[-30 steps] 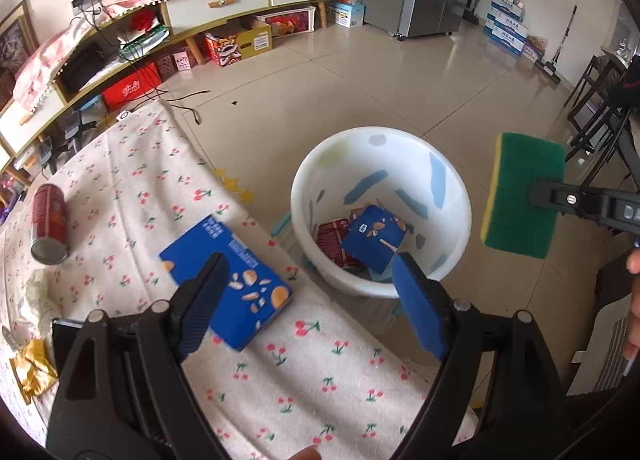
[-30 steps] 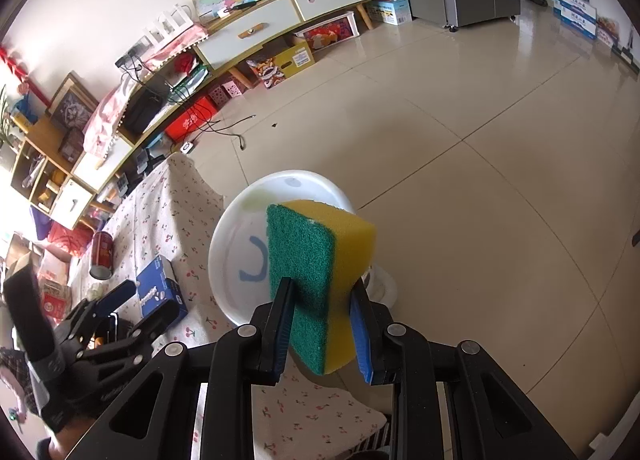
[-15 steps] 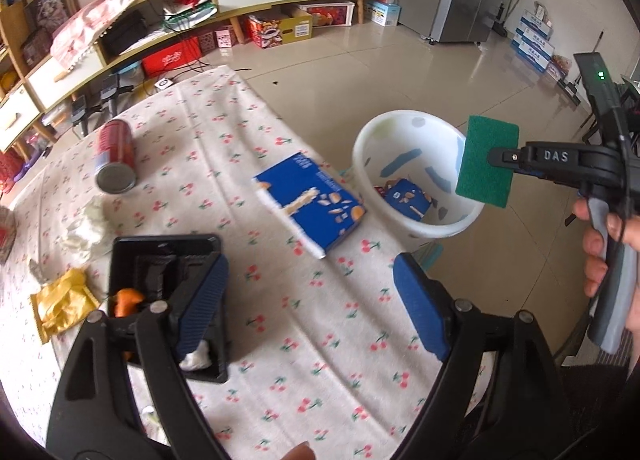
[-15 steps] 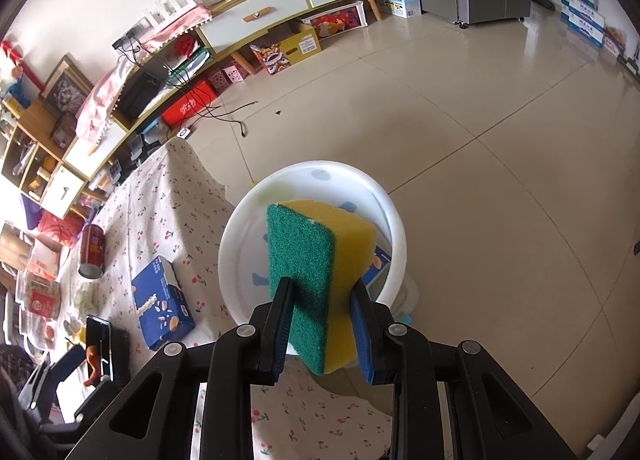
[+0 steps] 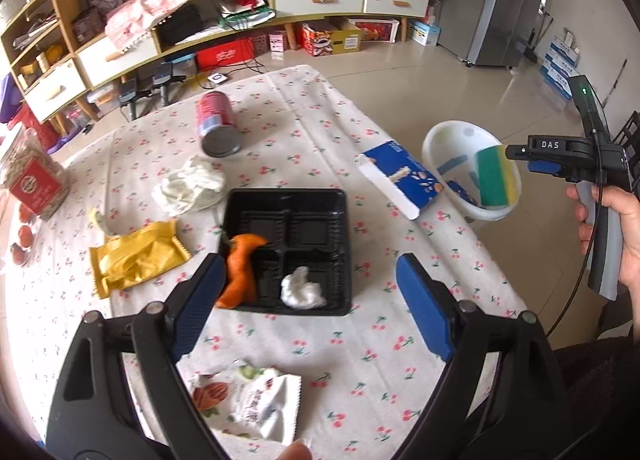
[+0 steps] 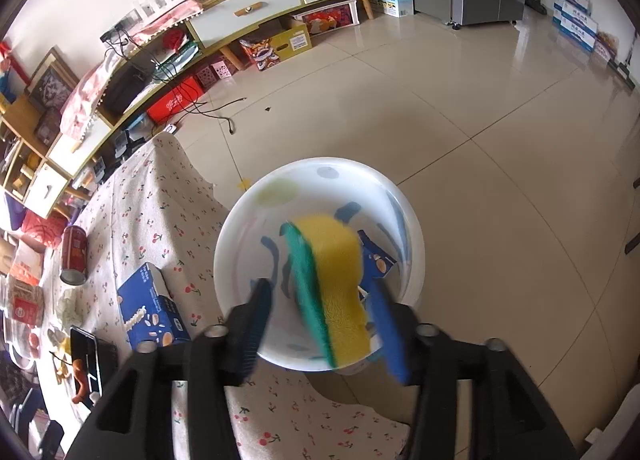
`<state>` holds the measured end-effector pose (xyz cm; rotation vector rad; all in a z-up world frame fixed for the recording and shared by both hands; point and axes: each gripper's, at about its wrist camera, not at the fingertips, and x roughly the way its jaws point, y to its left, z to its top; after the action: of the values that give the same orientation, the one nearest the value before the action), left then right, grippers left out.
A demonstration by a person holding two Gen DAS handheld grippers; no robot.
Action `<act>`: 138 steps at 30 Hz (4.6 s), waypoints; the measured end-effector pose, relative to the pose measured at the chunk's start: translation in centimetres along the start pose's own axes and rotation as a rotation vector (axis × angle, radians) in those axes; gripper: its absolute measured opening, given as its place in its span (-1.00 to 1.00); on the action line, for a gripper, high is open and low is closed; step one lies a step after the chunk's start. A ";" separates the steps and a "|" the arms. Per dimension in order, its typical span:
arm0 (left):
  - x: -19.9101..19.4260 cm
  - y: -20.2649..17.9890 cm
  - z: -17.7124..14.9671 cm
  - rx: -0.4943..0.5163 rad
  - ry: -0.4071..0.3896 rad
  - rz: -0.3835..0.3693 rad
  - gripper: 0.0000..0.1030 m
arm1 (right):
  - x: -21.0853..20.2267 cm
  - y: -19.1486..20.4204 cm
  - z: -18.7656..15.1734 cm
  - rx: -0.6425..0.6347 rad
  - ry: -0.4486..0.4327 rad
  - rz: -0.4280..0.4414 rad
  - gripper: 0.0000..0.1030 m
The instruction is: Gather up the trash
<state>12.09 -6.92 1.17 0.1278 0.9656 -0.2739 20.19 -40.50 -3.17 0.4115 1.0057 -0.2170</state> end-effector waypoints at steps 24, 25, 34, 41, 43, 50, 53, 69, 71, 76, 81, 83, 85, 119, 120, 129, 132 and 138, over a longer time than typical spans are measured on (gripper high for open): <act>-1.2 10.9 -2.8 -0.115 0.072 0.112 0.77 | -2.2 12.0 -3.8 -0.259 0.000 0.061 0.53; -1.1 11.4 -3.0 -0.123 0.074 0.117 0.79 | -2.3 12.3 -4.0 -0.268 0.001 0.063 0.55; 0.5 15.5 -4.7 -0.238 0.133 0.096 0.87 | -1.6 15.1 -5.4 -0.319 0.037 0.066 0.61; 0.8 17.6 -4.8 -0.308 0.148 0.091 0.87 | 0.1 16.9 -5.4 -0.344 0.071 0.032 0.61; 1.0 17.9 -4.9 -0.315 0.154 0.094 0.87 | 0.8 17.2 -5.4 -0.350 0.085 0.020 0.61; 3.0 19.1 -5.0 -0.315 0.204 0.124 0.87 | 4.0 18.1 -5.2 -0.365 0.150 -0.009 0.61; 4.0 19.6 -4.8 -0.321 0.217 0.118 0.87 | 4.9 18.1 -5.0 -0.365 0.165 -0.015 0.61; 9.2 19.6 -0.6 -0.025 0.138 0.025 0.87 | 5.9 18.1 -5.0 -0.406 0.179 0.009 0.24; 9.9 19.4 -1.3 0.001 0.164 0.033 0.87 | 5.4 17.8 -5.0 -0.403 0.172 0.019 0.24; 9.3 18.1 -2.2 0.075 0.172 0.035 0.85 | 4.1 17.0 -5.3 -0.411 0.157 0.029 0.24; 8.8 17.2 -2.7 0.083 0.150 0.080 0.49 | 3.6 16.3 -5.4 -0.402 0.156 0.029 0.24; 8.4 17.4 -2.7 0.048 0.141 0.082 0.28 | 3.4 16.1 -5.5 -0.398 0.153 0.033 0.24; 7.9 17.7 -2.7 0.006 0.131 0.075 0.10 | 3.2 16.0 -5.6 -0.398 0.150 0.035 0.24; -0.3 6.6 0.3 -0.059 -0.006 -0.140 -0.71 | -3.1 10.4 -4.0 -0.282 0.009 0.131 0.24; -0.2 5.8 0.4 -0.052 -0.004 -0.153 -0.71 | -3.3 9.6 -3.9 -0.268 0.004 0.133 0.24; 1.5 -3.4 3.1 0.061 0.029 -0.237 -0.71 | -4.7 2.2 -3.1 -0.145 -0.023 0.129 0.24; 2.6 -6.1 4.2 0.093 0.049 -0.261 -0.71 | -5.0 -0.5 -3.1 -0.107 -0.030 0.119 0.24; 6.7 -11.6 5.9 0.117 0.124 -0.312 -0.71 | -5.2 -5.2 -3.2 -0.023 -0.022 0.102 0.24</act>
<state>17.06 -20.57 -0.90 0.1013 1.0925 -0.6153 13.16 -43.84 -1.45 0.4377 0.9618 -0.1177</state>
